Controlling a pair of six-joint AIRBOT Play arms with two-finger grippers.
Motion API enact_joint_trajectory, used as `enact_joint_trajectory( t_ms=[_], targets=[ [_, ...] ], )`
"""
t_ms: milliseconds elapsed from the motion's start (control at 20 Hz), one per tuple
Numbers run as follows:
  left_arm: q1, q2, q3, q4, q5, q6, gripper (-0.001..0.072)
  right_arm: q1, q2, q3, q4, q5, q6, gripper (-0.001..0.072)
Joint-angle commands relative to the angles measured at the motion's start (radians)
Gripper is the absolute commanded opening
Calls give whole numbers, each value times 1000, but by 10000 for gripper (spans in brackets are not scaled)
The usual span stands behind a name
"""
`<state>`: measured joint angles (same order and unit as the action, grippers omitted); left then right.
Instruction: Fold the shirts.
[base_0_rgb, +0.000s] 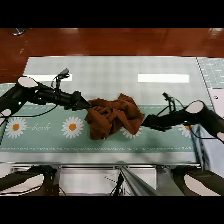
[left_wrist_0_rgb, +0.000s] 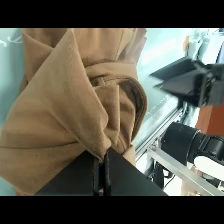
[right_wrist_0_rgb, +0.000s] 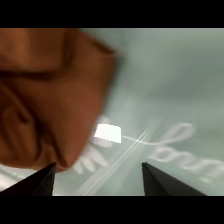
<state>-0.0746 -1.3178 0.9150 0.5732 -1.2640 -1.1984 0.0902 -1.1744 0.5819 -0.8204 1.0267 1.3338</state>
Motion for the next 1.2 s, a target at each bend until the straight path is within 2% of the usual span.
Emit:
enact_joint_trajectory(
  t_ms=[0, 200, 250, 300, 350, 400, 500, 600, 700, 850, 950, 1050, 1150],
  targets=[
    [5, -6, 9, 8, -12, 10, 19, 131, -73, -1, 144, -99, -11, 617],
    [5, -6, 9, 8, -12, 9, 19, 183, -151, 26, 174, -130, -16, 614],
    [5, -6, 9, 8, -11, 10, 19, 196, -169, 40, 175, -138, -16, 565],
    [5, -6, 9, 8, -8, 10, 19, 208, -184, 57, 177, -147, -16, 468],
    [5, -6, 9, 8, -7, 10, 19, 217, -198, 82, 176, -150, -33, 225],
    [5, -6, 9, 7, -4, 9, 18, 219, -204, 112, 177, -148, -72, 27],
    [17, 6, 34, 8, -6, 13, 18, 192, -203, 243, 106, -60, -88, 23],
    [55, 50, 145, -4, -5, 12, 18, 129, -180, 482, -53, 55, -16, 23],
    [96, 104, 337, -45, 16, 11, 18, 67, -140, 801, -186, 109, 61, 23],
    [137, 177, 684, -35, 108, -35, 18, 2, -101, 1317, -292, 148, 122, 23],
    [152, 222, 895, 88, 121, -95, 18, -8, -56, 1581, -357, 191, 126, 23],
    [151, 286, 1037, 306, 100, -186, 18, -8, 63, 1612, -402, 178, 119, 23],
    [151, 388, 1085, 502, 85, -254, 18, -8, 209, 1571, -485, 191, 116, 23]
  ],
)
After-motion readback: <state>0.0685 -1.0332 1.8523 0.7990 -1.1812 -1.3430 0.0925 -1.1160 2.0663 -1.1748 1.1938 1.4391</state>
